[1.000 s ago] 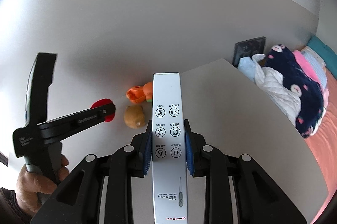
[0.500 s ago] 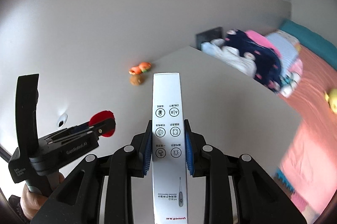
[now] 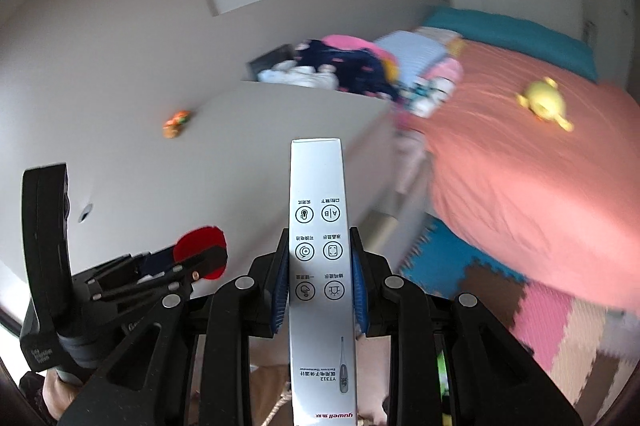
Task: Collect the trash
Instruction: 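Carry box and heart plush over the black bin and open both tools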
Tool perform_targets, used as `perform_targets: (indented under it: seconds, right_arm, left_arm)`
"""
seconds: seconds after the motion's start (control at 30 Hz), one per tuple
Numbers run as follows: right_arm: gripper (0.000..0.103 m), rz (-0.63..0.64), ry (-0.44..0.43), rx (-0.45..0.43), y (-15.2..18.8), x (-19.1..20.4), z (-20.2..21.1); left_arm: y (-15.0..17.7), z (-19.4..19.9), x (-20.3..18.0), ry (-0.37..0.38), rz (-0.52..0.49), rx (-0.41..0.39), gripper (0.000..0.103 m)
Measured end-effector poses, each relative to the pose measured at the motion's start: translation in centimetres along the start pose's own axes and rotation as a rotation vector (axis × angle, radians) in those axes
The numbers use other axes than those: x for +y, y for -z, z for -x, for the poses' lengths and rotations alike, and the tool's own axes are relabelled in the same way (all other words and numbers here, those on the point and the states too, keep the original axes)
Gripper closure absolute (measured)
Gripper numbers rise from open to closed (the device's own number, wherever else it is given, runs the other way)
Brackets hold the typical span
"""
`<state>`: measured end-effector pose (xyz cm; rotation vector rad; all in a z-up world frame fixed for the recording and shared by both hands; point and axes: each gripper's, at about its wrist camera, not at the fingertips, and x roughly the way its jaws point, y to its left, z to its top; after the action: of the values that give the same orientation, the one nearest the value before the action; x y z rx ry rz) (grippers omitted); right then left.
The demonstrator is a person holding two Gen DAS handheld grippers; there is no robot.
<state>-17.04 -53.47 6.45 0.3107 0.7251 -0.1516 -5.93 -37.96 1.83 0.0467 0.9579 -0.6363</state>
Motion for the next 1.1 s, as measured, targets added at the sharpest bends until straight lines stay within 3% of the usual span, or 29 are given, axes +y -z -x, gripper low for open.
perform_targets:
  seconds: [0.2,0.37,0.57,0.6,0.67,0.73,0.83,1.1]
  right_arm:
    - [0.075,-0.158,0.113,0.014,5.7,-8.8,3.2]
    - [0.075,-0.262,0.203,0.051,10.5,-14.7,5.0]
    - [0.073,-0.372,0.265,0.092,13.9,-19.8,5.5]
    - [0.066,-0.393,0.275,0.106,14.3,-20.6,5.4]
    - [0.003,-0.444,0.312,0.109,15.1,-22.2,5.5]
    - [0.002,-0.467,0.365,0.085,15.8,-23.4,6.2]
    - [0.002,-0.486,0.404,0.083,16.4,-24.4,6.6]
    - [0.002,-0.474,0.383,0.083,15.9,-23.7,6.2]
  left_arm:
    - [5.3,-2.6,-9.4,0.102,-0.182,0.092,0.059]
    - [8.6,-4.4,-15.0,0.147,-0.304,0.157,0.059]
    - [11.7,-6.5,-20.0,0.168,-0.436,0.215,0.057]
    - [12.5,-6.8,-21.1,0.171,-0.473,0.239,0.04]
    - [13.1,-7.5,-21.9,0.143,-0.518,0.256,0.006]
    - [13.8,-7.7,-22.5,0.094,-0.557,0.213,0.006]
    - [13.9,-8.1,-22.4,0.067,-0.572,0.217,0.006]
    - [12.4,-8.0,-20.8,0.072,-0.5,0.22,0.006]
